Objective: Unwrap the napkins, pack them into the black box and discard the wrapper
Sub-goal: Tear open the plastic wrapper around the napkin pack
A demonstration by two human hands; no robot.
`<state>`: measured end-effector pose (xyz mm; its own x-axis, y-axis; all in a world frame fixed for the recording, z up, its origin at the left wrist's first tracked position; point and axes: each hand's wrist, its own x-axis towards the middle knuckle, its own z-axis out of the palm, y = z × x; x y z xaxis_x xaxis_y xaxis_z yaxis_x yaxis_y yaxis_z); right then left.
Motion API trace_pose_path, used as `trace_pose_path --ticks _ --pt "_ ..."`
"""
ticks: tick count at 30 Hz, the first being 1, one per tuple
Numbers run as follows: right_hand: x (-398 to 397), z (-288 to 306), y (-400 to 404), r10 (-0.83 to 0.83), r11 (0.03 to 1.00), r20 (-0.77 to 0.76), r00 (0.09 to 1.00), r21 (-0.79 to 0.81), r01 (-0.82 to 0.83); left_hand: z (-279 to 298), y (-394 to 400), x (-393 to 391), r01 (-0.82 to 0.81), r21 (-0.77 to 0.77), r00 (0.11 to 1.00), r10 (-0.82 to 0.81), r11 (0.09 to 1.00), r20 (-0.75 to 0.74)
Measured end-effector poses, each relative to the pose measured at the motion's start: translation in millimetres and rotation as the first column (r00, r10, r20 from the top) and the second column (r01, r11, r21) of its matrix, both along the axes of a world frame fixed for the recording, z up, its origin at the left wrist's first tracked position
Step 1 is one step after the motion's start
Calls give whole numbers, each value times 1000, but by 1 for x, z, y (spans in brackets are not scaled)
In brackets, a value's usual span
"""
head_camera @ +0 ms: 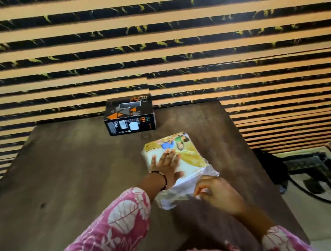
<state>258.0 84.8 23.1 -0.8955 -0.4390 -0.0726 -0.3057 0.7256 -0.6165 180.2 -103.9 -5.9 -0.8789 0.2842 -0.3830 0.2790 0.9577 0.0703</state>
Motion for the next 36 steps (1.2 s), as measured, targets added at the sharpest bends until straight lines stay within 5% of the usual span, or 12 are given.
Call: trace_pose_path --ticks 4,7,12,17,26,36 --pt "2 -6 -1 -37 999 14 999 13 36 14 3 6 -8 53 1000 7 999 22" --pt "1 -8 1 -64 998 -8 998 29 65 35 1 21 146 131 983 -159 980 94" --pt "-1 -13 1 -83 996 -10 996 -11 83 35 -10 39 332 15 938 -332 943 96" --pt "-3 -5 -4 -135 984 -80 988 -125 124 38 -9 40 252 159 961 -266 955 71" --pt "-1 2 -5 -133 976 -198 971 -195 94 42 3 42 148 153 977 -169 977 130" --pt "-2 2 -13 -346 921 33 938 -177 346 50 -3 27 9 200 966 -60 980 251"
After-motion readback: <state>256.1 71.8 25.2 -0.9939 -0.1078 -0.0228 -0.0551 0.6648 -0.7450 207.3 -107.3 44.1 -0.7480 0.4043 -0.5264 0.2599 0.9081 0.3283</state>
